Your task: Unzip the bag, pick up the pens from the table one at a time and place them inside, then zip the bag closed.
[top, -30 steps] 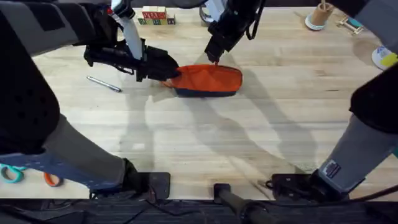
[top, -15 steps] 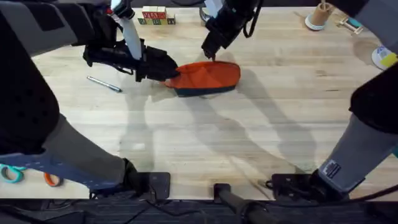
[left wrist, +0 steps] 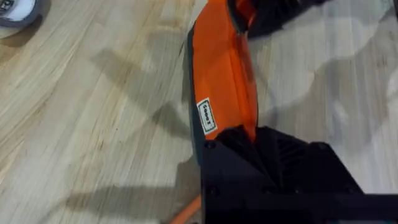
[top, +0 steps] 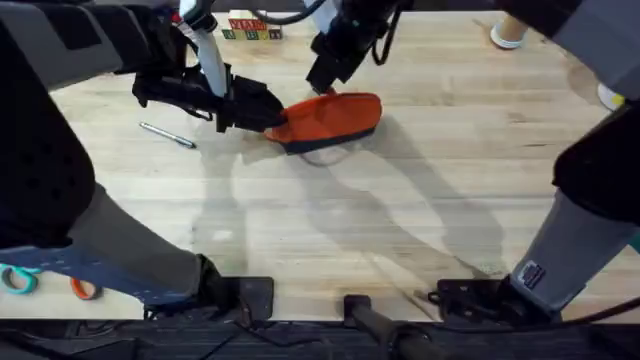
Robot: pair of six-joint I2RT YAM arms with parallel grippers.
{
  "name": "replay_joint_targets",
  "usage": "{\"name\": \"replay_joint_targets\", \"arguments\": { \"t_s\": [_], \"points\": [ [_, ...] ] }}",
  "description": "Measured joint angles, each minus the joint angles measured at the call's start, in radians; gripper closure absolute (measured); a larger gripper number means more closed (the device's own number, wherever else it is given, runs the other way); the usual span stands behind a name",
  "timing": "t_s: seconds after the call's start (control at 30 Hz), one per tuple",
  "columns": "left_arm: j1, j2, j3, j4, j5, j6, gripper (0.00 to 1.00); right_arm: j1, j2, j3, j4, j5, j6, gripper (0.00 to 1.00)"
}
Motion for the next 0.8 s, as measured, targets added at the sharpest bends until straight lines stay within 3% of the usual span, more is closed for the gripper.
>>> {"name": "replay_joint_targets", "arguments": {
  "t_s": [0.8],
  "points": [
    [-0.001,0.000,0.000,0.000,-0.007,0.000,0.960,0.107,0.058,0.005,0.146,-0.035,0.001,0.970]
  ]
}}
